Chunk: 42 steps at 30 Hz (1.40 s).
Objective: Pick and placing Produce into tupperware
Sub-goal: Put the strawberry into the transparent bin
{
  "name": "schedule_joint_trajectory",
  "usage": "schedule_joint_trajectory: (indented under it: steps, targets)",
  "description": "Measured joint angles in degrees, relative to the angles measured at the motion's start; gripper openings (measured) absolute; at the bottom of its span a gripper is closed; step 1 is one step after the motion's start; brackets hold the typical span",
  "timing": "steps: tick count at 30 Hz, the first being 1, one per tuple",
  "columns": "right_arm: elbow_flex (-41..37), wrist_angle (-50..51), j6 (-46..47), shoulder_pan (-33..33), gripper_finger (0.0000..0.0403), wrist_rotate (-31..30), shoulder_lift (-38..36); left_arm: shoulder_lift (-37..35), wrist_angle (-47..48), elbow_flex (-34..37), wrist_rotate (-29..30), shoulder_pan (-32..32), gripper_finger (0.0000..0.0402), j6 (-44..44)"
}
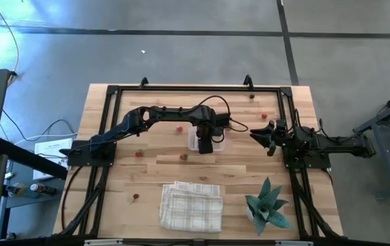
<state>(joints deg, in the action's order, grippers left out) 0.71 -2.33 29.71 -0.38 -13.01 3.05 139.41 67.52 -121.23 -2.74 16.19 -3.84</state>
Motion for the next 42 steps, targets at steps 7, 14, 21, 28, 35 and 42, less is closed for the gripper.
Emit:
schedule_joint_trajectory:
  steps: [7, 14, 21, 28, 35, 42]
  targets:
    - [0.0, 0.0, -0.1, 0.0, 0.0117, 0.0, 0.0, 0.0, -0.1, 0.0, 0.5, 0.1, 0.0104, -0.8]
    - [0.0, 0.0, -0.2, 0.0, 0.0117, 0.0, 0.0, 0.0, -0.1, 0.0, 0.4, 0.5, 0.0104, -2.8]
    - [0.0, 0.0, -0.2, 0.0, 0.0117, 0.1, 0.0, 0.0, 0.1, 0.0, -0.6, 0.8, 0.0104, -3.9]
    - [0.0, 0.0, -0.2, 0.0, 0.0117, 0.1, 0.0, 0.0, -0.7, 0.0, 0.8, 0.7, 0.0104, -1.7]
    - [0.0, 0.0, -0.2, 0.0, 0.0117, 0.1, 0.0, 0.0, -0.7, 0.0, 0.6, 1.1, 0.0104, -0.7]
    - [0.0, 0.0, -0.2, 0.0, 0.0117, 0.1, 0.0, 0.0, -0.9, 0.0, 0.4, 1.1, 0.0104, -0.8]
